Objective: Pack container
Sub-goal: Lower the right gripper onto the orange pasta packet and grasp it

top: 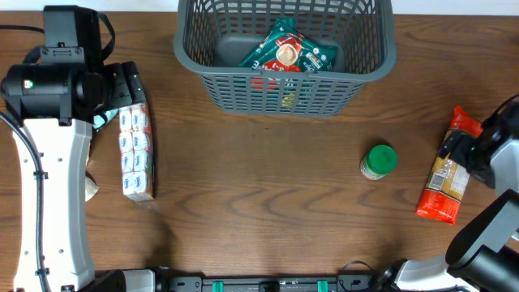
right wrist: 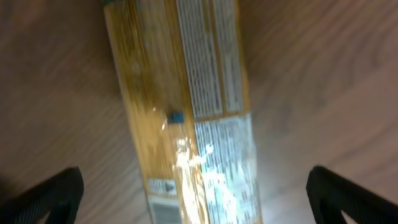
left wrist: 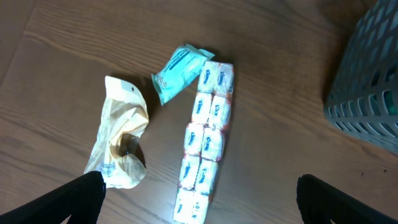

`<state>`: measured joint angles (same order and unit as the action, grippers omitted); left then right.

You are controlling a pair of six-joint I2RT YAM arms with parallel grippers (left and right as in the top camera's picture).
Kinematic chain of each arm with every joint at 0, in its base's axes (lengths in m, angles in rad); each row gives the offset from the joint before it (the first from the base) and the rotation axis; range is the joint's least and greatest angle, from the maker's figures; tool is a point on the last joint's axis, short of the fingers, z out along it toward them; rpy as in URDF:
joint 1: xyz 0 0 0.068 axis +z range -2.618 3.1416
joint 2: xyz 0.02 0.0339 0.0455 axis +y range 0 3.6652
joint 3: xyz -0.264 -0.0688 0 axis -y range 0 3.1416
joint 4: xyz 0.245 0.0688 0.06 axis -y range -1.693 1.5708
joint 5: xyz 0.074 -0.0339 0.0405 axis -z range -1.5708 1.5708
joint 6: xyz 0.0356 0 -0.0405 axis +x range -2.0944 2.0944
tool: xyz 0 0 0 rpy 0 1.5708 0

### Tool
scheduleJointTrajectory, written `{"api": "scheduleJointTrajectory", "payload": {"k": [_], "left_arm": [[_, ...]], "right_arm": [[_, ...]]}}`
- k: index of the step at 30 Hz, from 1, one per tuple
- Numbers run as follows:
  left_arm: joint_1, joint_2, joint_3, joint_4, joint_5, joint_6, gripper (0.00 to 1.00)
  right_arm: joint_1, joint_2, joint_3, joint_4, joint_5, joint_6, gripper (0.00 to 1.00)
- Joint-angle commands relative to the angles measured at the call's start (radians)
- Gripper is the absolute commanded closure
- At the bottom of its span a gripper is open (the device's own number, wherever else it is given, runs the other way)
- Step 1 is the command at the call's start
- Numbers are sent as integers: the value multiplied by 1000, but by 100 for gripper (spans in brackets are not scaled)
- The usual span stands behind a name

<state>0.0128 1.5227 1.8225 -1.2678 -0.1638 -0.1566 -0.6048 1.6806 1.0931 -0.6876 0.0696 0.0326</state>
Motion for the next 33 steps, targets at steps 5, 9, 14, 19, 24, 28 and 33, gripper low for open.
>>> {"api": "scheduleJointTrajectory", "payload": {"k": [5,9,14,19,24,28,33], "left_arm": [[3,-2,8,-1,-1,9,1],[3,-2,8,-1,-1,9,1],[3,-2,8,-2,-1,8,1],[3,-2,8,-4,-1,9,1],[3,-2,8,-5,-1,8,1],[3,-2,8,-5,-1,9,1],[3,-2,8,-5,-1,9,1]], "right_arm": [[-4,-3,-135,176,-22,-43,1],[-4,5,-184,271,-32,-60,1],[-4,26,-205,319,-76,-72,1],[-4,48,-205,332,-74,-72,4],[-5,86,-205,344,-74,-72,4],[-5,135,-205,344,-75,-72,4],[-5,170,-205,336,-99,-71,23]]}}
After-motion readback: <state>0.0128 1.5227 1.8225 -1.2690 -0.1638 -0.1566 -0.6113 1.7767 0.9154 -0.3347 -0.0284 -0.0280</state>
